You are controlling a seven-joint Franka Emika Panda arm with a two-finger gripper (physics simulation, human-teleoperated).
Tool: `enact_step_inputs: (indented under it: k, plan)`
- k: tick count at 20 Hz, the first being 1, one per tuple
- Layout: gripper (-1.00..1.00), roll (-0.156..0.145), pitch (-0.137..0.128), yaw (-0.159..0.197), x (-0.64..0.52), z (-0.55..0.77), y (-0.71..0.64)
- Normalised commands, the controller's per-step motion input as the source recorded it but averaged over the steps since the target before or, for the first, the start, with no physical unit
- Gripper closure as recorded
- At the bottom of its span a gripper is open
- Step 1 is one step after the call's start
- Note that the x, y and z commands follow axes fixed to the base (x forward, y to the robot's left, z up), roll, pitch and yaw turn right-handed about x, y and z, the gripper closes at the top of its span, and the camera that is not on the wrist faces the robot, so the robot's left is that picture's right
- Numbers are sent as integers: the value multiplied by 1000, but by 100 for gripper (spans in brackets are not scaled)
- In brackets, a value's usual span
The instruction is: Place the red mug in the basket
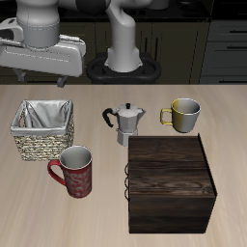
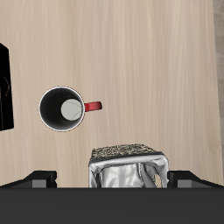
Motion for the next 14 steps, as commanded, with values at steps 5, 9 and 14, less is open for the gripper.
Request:
enact_step_inputs:
  k: [5, 9, 14]
  plan:
    - [-100, -15, -23, -31, 125, 131, -5]
    - [-100, 14, 11, 6, 124, -127, 163]
    - [-100, 35, 5, 3, 137, -192, 174]
